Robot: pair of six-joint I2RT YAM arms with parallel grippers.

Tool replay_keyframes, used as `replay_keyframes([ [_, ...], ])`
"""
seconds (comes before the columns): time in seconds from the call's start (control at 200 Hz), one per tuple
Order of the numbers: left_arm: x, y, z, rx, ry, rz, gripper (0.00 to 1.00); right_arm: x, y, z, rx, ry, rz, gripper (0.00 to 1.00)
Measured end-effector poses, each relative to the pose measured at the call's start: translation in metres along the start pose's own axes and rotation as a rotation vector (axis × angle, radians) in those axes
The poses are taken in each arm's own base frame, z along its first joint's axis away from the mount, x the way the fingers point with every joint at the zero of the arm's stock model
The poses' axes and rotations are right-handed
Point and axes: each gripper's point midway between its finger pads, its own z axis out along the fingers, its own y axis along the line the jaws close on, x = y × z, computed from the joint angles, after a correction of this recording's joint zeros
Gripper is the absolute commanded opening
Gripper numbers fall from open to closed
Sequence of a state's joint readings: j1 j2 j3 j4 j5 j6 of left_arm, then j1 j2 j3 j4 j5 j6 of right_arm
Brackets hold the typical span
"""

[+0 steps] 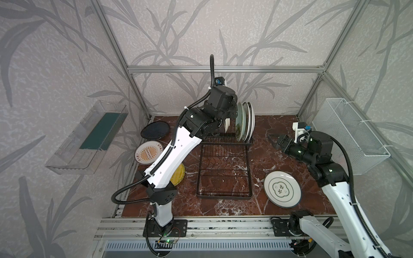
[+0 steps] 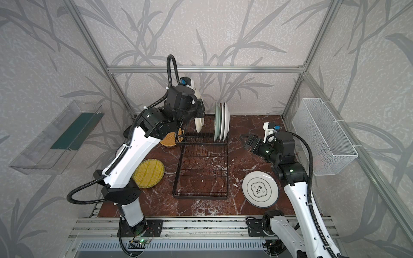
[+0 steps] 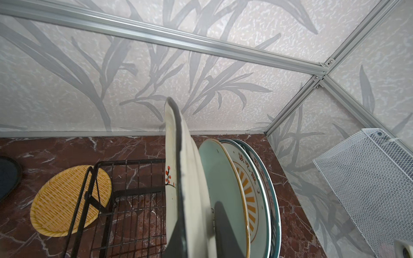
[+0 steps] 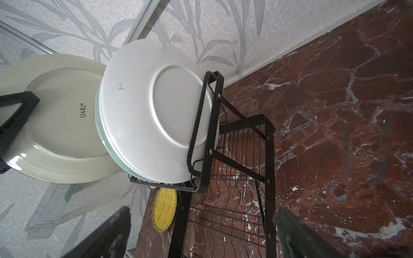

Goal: Load plates into a dish rack
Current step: Place the plate on the dish rack.

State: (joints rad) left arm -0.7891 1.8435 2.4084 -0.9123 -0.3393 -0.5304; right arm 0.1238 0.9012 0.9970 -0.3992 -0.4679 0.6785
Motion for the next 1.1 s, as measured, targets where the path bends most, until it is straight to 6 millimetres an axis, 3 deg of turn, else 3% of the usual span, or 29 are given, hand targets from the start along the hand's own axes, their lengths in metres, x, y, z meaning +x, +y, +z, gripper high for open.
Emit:
replay_keyframes([
  [0.39,0.026,-0.008,0.034,0.020,0.078,-0.051,0.00,0.013,-0.009,0.008,0.009,0.031,0.005,0.99],
  [1.1,0.048,-0.010,0.063,-0.001,0.122,-0.059,0.00,0.022,-0.019,0.014,0.017,0.048,0.014,0.99],
])
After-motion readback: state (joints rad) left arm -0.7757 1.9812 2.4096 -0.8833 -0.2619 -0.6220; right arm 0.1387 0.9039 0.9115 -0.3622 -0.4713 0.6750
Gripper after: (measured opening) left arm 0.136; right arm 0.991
